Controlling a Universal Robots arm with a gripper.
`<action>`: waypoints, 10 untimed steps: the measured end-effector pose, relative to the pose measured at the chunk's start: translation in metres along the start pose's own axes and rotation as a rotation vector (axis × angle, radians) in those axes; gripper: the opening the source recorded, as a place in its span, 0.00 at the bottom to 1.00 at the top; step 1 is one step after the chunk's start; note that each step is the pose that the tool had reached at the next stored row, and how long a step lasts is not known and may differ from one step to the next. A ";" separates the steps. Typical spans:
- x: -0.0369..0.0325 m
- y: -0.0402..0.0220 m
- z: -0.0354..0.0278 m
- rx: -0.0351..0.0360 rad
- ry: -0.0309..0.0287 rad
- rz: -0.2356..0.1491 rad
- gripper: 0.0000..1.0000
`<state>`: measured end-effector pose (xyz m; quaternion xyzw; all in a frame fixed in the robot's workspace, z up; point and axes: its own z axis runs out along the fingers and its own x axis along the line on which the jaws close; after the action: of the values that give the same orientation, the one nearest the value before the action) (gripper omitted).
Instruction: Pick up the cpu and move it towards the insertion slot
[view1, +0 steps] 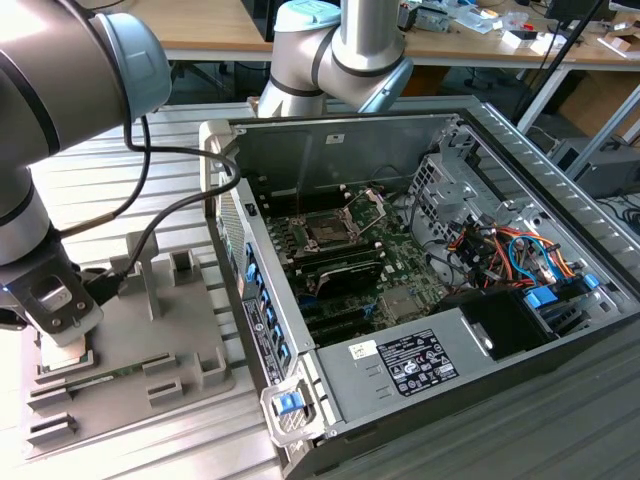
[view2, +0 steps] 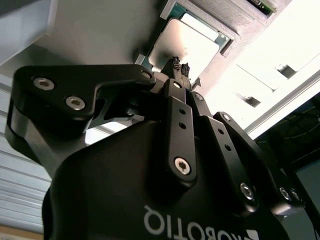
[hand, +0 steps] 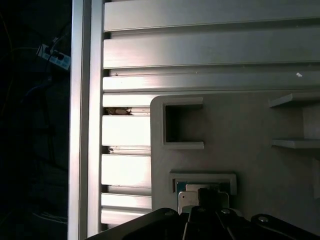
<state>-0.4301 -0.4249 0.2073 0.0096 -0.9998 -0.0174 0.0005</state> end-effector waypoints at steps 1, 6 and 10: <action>0.0000 -0.0003 0.0001 0.0001 0.0001 0.000 0.11; 0.0008 -0.0023 0.0001 0.0006 0.0000 0.000 0.11; 0.0012 -0.0047 0.0004 0.0012 0.0000 0.000 0.11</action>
<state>-0.4312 -0.4296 0.2067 0.0096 -0.9998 -0.0168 0.0004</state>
